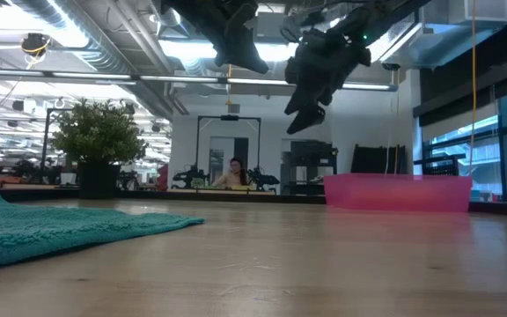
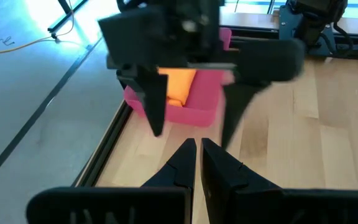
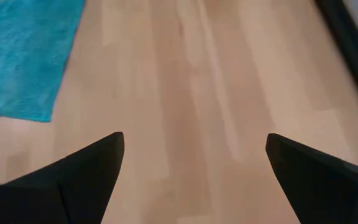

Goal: Roll microfiber towels into tight, uniform cylinder then place into a basket
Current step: Fold the blue microfiber towel

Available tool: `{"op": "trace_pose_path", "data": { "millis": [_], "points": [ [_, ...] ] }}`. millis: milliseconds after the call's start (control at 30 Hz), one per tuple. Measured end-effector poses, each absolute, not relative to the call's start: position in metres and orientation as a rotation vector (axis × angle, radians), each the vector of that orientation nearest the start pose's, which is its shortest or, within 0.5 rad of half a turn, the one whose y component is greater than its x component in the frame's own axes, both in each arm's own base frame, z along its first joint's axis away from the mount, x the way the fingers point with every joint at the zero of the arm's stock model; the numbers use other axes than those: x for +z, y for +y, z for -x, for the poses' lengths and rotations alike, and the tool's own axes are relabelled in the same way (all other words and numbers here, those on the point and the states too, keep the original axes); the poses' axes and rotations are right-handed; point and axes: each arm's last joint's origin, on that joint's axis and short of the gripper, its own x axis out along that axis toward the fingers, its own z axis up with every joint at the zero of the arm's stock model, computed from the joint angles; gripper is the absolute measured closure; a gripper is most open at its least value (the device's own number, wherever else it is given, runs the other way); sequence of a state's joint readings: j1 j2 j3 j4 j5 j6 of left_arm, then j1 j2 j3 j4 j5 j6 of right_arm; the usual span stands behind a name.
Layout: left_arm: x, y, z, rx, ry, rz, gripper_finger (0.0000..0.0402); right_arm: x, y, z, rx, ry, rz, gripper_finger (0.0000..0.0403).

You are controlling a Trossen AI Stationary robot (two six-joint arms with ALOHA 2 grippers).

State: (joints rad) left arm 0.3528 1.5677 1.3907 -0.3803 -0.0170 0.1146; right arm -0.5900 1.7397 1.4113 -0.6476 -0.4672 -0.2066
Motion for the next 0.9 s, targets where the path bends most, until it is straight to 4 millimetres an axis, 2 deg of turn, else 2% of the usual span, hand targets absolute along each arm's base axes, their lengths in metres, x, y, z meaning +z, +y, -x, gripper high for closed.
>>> {"op": "trace_pose_path", "data": {
  "millis": [300, 467, 600, 733, 900],
  "points": [
    [0.332, 0.123, -0.331, 0.328, 0.572, -0.017, 0.0388, 0.262, -0.153, -0.331, 0.058, 0.904, -0.329, 0.0011],
    [0.333, 0.123, -0.331, 0.328, 0.568, -0.017, 0.0388, 0.261, -0.146, -0.328, 0.028, 0.973, -0.317, 0.0011],
    [0.331, 0.121, -0.329, 0.332, 0.587, 0.023, 0.0388, 0.27, -0.143, -0.323, -0.001, 0.969, -0.284, 0.001],
    [0.336, 0.108, -0.307, 0.341, 0.712, 0.1, 0.0388, 0.283, -0.136, -0.317, 0.017, 0.942, -0.244, 0.001],
    [0.349, 0.077, -0.27, 0.411, 0.849, 0.188, 0.0388, 0.295, -0.126, -0.314, 0.036, 0.912, -0.217, 0.001]
  ]
}}
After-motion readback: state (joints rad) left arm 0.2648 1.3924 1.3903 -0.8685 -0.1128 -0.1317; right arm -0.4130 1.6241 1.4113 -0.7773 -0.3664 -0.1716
